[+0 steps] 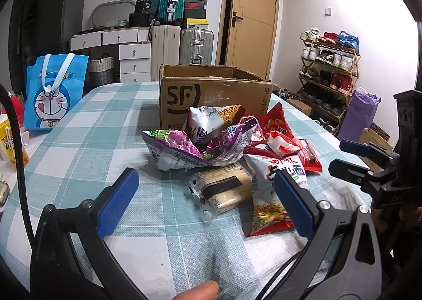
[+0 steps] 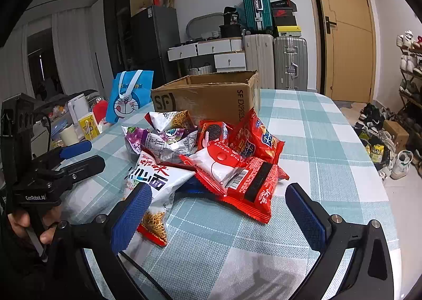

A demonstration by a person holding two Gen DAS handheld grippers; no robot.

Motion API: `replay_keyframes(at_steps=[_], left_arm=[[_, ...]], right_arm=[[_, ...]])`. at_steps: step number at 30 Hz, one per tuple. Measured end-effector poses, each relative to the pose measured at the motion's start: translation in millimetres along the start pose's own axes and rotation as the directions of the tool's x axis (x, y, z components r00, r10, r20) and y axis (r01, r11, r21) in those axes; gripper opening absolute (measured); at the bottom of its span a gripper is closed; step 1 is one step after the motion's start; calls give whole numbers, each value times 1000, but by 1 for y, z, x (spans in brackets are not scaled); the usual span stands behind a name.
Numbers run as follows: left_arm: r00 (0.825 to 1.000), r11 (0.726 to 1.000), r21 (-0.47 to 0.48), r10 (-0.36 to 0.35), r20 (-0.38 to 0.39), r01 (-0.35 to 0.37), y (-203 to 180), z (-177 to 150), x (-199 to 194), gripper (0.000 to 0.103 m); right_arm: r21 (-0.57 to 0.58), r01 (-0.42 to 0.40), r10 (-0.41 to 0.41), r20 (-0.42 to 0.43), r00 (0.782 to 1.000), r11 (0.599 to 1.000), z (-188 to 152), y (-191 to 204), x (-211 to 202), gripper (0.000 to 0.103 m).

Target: Organize snacks

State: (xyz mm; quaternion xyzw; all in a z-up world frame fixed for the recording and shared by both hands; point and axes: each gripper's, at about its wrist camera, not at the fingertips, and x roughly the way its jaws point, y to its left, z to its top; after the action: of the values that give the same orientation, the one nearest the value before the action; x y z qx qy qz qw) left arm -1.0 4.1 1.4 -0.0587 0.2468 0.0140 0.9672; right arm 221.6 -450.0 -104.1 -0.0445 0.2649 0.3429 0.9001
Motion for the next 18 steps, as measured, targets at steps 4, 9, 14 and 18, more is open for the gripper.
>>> replay_keyframes(at_steps=[4, 9, 14, 18], left_arm=[[1000, 1000, -1, 10, 0, -10, -2, -2, 2, 102], [1000, 1000, -7, 15, -8, -15, 0, -2, 4, 102], [1000, 1000, -12, 19, -9, -19, 1, -2, 6, 102], [1000, 1000, -10, 22, -8, -22, -1, -1, 7, 102]], right_arm=[[6, 5, -5, -3, 1000, 1000, 1, -3, 0, 103], [10, 3, -3, -3, 1000, 1000, 1, -4, -1, 103], [12, 9, -9, -3, 1000, 1000, 2, -4, 0, 103], [10, 8, -8, -9, 1000, 1000, 2, -4, 0, 103]])
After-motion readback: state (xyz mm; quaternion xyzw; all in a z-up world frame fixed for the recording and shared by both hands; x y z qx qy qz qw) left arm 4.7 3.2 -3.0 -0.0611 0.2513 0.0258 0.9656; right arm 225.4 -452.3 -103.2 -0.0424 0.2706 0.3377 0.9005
